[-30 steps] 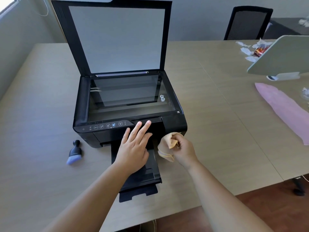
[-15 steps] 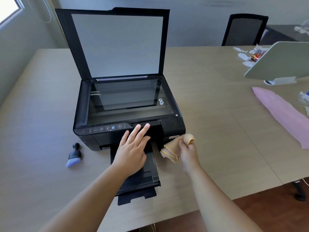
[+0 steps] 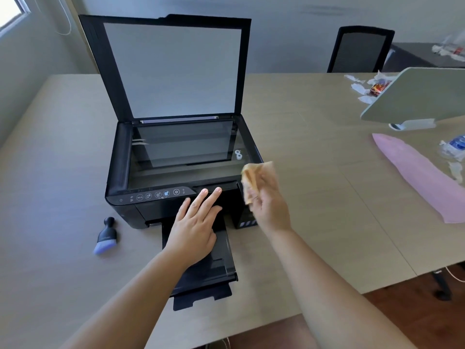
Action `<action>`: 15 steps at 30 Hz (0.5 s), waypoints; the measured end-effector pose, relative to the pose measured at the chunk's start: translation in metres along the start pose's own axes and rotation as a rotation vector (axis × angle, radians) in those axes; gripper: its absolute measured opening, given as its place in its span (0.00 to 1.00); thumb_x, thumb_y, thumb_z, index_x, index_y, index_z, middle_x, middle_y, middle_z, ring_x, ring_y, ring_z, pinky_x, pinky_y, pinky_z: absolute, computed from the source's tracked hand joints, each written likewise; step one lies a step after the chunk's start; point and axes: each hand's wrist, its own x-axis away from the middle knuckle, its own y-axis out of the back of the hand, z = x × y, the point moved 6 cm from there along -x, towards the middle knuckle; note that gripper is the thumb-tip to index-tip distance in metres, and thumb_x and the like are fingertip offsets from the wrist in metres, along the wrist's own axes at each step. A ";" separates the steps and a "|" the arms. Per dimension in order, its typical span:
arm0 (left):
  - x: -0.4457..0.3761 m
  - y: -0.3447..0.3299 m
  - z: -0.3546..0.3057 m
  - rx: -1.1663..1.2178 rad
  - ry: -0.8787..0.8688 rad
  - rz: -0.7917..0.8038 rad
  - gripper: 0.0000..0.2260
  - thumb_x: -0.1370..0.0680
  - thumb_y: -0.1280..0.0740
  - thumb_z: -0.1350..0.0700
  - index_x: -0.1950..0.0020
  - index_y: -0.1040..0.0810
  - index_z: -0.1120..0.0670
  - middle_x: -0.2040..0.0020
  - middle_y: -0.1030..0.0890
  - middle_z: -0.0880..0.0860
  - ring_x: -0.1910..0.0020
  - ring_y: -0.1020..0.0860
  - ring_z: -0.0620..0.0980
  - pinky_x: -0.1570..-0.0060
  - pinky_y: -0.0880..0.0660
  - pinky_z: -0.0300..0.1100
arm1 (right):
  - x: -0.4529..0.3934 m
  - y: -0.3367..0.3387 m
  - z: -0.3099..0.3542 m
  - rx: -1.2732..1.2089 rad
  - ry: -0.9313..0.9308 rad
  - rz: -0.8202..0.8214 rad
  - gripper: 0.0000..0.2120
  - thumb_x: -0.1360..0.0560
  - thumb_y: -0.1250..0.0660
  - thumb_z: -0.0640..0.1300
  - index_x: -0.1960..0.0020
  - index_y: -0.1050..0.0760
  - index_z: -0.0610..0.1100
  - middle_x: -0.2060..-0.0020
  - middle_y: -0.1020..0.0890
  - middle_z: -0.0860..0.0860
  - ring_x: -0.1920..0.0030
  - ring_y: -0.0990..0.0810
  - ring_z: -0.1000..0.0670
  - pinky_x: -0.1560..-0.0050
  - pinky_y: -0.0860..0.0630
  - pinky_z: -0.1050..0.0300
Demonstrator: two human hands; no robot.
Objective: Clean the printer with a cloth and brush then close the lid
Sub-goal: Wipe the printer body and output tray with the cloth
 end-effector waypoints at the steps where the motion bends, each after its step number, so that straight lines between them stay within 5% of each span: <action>1: 0.000 0.000 0.000 0.005 0.001 0.003 0.24 0.31 0.34 0.55 0.35 0.25 0.51 0.20 0.44 0.48 0.22 0.44 0.52 0.26 0.44 0.56 | -0.001 0.007 -0.012 -0.021 -0.138 -0.055 0.17 0.20 0.43 0.48 0.33 0.27 0.49 0.33 0.28 0.49 0.45 0.20 0.43 0.51 0.19 0.46; 3: 0.001 0.000 0.000 0.013 0.004 -0.006 0.23 0.31 0.34 0.55 0.35 0.24 0.52 0.20 0.43 0.48 0.22 0.44 0.52 0.27 0.43 0.56 | -0.001 0.007 -0.012 0.017 -0.243 -0.089 0.18 0.21 0.41 0.46 0.32 0.28 0.47 0.32 0.28 0.47 0.44 0.20 0.42 0.49 0.20 0.46; 8: 0.000 -0.002 -0.001 0.032 0.011 0.005 0.24 0.32 0.33 0.54 0.35 0.25 0.51 0.20 0.44 0.48 0.22 0.45 0.53 0.26 0.44 0.57 | -0.001 -0.007 0.038 0.070 0.123 -0.042 0.18 0.24 0.40 0.40 0.37 0.23 0.39 0.39 0.21 0.42 0.35 0.30 0.47 0.37 0.27 0.44; 13: 0.003 0.007 0.002 0.056 -0.012 0.018 0.24 0.28 0.37 0.54 0.31 0.29 0.50 0.20 0.45 0.48 0.21 0.47 0.52 0.26 0.51 0.54 | -0.003 0.017 -0.001 0.037 -0.200 -0.072 0.16 0.21 0.38 0.42 0.34 0.26 0.44 0.38 0.22 0.45 0.42 0.21 0.40 0.50 0.27 0.58; 15: 0.010 0.013 0.012 0.117 0.033 -0.013 0.23 0.28 0.36 0.54 0.32 0.29 0.49 0.20 0.46 0.46 0.21 0.48 0.51 0.25 0.53 0.54 | -0.007 0.010 0.017 0.062 -0.153 -0.074 0.17 0.22 0.39 0.43 0.34 0.26 0.43 0.39 0.22 0.45 0.38 0.25 0.42 0.41 0.26 0.54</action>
